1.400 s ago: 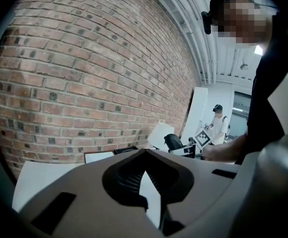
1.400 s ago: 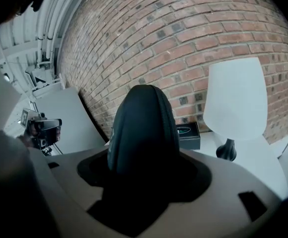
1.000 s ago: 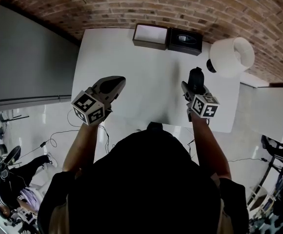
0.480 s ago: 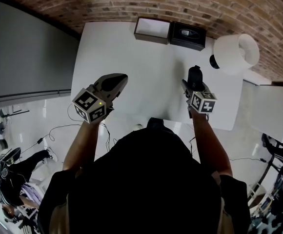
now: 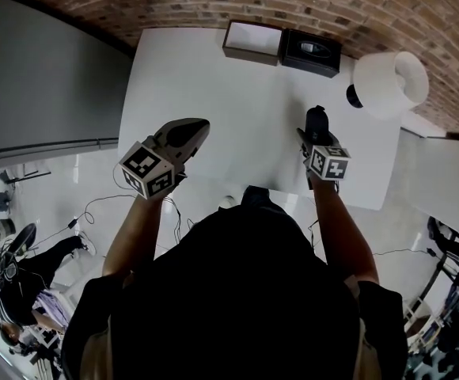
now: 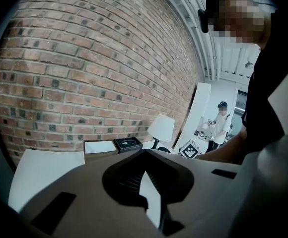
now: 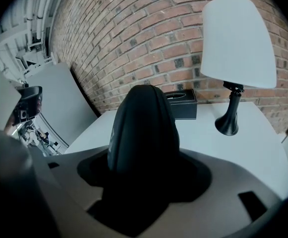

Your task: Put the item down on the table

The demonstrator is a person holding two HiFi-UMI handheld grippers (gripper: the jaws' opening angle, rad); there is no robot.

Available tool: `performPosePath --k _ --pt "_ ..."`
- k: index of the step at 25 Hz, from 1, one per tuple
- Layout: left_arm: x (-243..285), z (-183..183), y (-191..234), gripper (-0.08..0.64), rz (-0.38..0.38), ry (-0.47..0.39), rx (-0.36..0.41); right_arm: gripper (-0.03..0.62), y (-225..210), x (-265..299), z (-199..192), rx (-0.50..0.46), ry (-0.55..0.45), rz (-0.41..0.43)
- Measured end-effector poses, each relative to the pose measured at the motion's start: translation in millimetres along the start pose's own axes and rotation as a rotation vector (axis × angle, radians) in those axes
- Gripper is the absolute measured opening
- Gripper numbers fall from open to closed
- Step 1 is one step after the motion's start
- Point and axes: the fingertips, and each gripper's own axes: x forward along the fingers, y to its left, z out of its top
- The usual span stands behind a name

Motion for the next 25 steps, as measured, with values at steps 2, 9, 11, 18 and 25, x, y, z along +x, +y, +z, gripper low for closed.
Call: performPosePath --k 2,9,11,18,25 --pt "1 -2 0 0.017 0.003 0.003 -0.003 0.313 -1 4 -5 -0.001 0.01 0.001" --pt "4 -9 -1 0.017 0.003 0.021 -0.016 0.313 0 17 -19 -0.005 0.044 0.003" --pt "7 -12 -2 0.018 0.002 0.028 -0.018 0.313 -3 22 -23 -0.011 0.054 0.001" --pt "13 -21 -2 0.017 0.004 0.053 -0.025 0.313 -10 40 -44 -0.011 0.093 -0.004" --pt "18 -30 0 0.017 0.011 0.07 -0.049 0.313 -14 56 -60 -0.029 0.126 -0.007"
